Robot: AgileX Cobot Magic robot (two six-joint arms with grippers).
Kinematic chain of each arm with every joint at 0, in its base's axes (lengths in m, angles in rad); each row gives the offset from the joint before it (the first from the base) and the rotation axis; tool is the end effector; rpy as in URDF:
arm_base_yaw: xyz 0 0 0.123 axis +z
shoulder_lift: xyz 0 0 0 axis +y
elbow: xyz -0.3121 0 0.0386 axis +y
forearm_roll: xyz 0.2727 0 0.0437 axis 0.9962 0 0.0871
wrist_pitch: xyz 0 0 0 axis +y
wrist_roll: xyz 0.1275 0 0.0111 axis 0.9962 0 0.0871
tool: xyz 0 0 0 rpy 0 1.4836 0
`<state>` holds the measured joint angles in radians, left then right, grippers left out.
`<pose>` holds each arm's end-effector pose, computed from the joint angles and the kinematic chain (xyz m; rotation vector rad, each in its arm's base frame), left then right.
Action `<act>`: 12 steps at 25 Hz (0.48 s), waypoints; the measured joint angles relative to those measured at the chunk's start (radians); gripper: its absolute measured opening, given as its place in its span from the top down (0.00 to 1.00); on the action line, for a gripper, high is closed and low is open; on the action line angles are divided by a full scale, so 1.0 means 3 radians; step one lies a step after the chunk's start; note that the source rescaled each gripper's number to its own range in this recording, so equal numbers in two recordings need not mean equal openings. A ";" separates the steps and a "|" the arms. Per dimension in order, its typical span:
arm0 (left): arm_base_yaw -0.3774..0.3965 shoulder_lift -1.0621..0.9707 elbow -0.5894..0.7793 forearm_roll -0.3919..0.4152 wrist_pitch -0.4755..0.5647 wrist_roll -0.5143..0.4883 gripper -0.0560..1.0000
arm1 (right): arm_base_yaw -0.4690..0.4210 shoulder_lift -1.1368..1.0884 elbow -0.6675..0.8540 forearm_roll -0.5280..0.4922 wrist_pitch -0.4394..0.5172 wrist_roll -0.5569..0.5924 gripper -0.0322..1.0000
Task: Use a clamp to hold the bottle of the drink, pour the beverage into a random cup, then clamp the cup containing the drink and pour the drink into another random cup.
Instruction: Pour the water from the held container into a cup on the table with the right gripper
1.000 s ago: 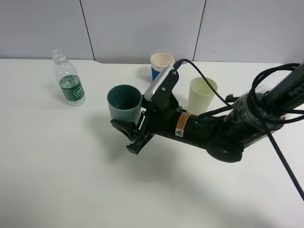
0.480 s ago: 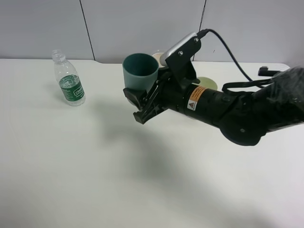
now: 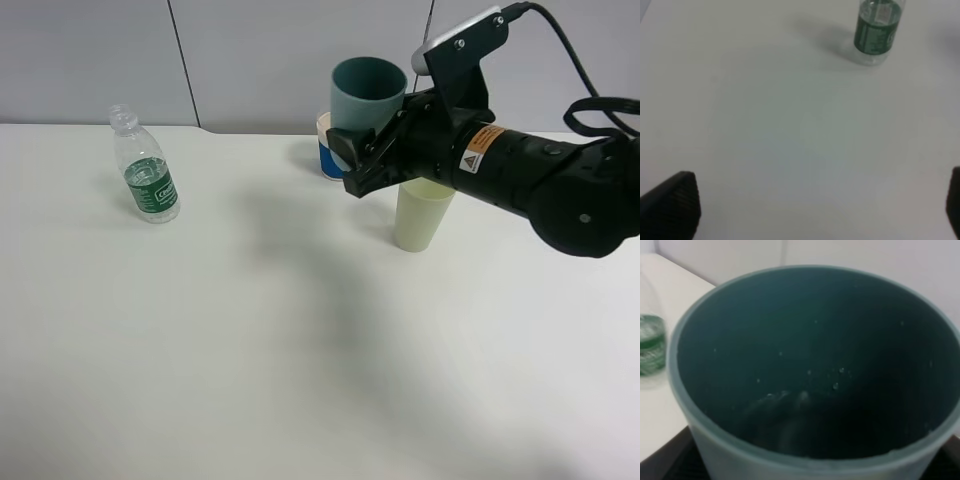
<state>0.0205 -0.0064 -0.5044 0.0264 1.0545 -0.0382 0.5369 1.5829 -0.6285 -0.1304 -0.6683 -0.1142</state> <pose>0.0190 0.0033 0.2746 -0.0608 2.0262 0.0203 0.3046 0.1933 0.2116 -0.7103 1.6355 0.3025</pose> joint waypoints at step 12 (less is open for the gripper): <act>0.0000 0.0000 0.0000 0.0000 0.0000 0.0000 0.00 | -0.0580 -0.0036 0.0000 -0.0375 0.0240 0.0192 0.96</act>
<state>0.0205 -0.0064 -0.5044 0.0264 1.0545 -0.0382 0.3629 1.5720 -0.6285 -0.2427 -0.5962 -0.0566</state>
